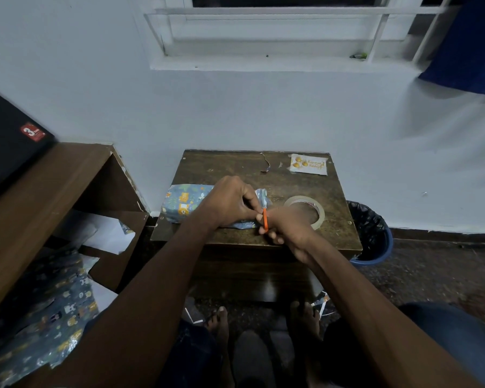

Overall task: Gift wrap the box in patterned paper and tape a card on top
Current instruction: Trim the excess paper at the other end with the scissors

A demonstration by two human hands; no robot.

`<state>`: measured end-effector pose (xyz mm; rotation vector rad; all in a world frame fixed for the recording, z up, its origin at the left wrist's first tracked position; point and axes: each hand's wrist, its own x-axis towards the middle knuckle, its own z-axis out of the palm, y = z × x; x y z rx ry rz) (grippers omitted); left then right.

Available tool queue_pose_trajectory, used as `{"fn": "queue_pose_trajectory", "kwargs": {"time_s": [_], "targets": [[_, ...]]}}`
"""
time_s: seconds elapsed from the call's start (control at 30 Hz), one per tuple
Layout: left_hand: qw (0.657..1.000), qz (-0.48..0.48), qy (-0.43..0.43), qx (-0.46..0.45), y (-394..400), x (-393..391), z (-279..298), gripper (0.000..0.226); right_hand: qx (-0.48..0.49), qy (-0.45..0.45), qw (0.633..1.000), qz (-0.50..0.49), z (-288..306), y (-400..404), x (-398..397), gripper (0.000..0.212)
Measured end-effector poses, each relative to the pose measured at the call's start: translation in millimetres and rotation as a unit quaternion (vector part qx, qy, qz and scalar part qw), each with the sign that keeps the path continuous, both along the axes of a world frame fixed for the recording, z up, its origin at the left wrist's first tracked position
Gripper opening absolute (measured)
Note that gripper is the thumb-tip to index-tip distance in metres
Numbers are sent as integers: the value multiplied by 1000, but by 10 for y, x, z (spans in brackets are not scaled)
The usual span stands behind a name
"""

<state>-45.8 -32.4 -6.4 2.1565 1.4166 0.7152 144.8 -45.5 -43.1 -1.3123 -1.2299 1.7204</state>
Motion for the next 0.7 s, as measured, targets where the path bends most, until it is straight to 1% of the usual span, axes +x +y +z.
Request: {"fn": "queue_pose_trajectory", "kwargs": {"time_s": [0.13,0.2,0.27,0.33,0.37,0.43,0.53,0.7], "targets": [[1000,2,12,-15,8,-15,43,11,3,6,1000,0,-14,-6,-27,14],[999,21,-20,-19,28,-43,74,7,-2,8,1000,2,-16,9,-35,17],[997,65,-44,20,75,-81,91,8,-11,11,1000,5,-4,14,-50,16],[991,116,-30,57,141,-117,70,14,-20,11,1000,3,21,4,-66,14],[989,133,-9,57,172,-125,43,17,-23,9,1000,0,36,-6,-74,14],[989,140,39,24,222,-112,-37,24,-24,7,1000,-3,56,-15,-87,17],[990,122,65,-19,277,-44,-112,15,-18,2,1000,-3,66,-6,-95,18],[984,168,50,-10,330,11,-132,5,-24,8,1000,-11,64,13,-122,19]]}}
